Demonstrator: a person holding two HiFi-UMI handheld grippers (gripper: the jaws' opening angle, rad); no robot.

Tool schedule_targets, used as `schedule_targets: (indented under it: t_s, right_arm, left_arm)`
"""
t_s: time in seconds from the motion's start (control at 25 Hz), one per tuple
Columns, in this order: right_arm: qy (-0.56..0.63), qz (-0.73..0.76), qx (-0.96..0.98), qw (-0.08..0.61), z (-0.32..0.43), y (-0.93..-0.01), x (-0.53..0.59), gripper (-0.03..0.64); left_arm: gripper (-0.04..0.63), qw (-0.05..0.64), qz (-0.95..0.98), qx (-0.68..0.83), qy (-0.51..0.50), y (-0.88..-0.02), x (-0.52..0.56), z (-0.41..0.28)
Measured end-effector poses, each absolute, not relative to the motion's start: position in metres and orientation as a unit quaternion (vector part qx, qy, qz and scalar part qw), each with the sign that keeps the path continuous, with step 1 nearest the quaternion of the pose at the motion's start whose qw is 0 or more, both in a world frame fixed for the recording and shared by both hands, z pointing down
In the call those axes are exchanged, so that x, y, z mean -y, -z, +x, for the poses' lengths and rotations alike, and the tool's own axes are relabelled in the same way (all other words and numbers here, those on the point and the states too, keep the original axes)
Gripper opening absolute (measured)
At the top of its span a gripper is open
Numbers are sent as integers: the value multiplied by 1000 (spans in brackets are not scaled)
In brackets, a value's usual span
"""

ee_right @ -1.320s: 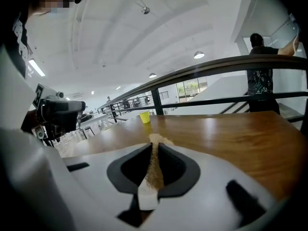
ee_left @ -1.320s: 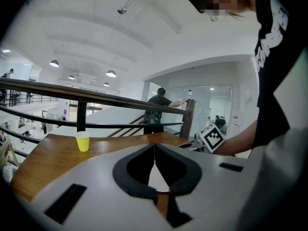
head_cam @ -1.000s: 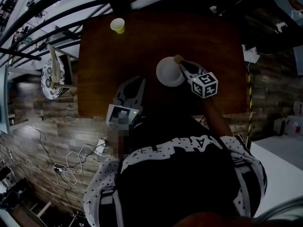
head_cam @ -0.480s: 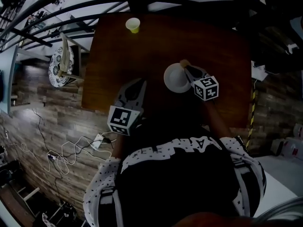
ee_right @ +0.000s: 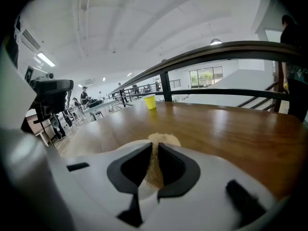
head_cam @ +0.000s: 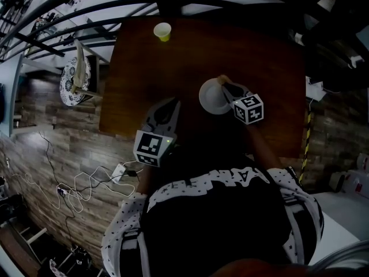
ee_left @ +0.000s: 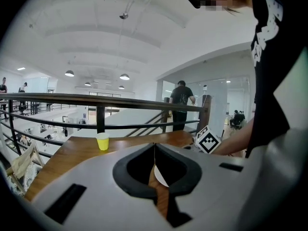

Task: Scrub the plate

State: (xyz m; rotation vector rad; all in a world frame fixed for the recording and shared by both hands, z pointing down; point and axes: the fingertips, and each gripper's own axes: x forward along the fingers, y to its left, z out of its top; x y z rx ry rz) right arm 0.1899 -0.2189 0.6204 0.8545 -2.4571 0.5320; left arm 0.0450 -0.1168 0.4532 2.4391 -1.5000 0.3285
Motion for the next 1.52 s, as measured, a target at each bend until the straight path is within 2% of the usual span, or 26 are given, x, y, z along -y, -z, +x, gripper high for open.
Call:
schedule_targets:
  t_s: [0.6, 1.52]
  right_arm:
    - [-180, 286, 900, 276, 178, -628, 198, 49]
    - [-189, 273, 902, 276, 171, -628, 172, 49]
  left_arm:
    - [14, 136, 840, 516, -99, -450, 110, 39]
    - [14, 130, 852, 498, -98, -449, 110, 45]
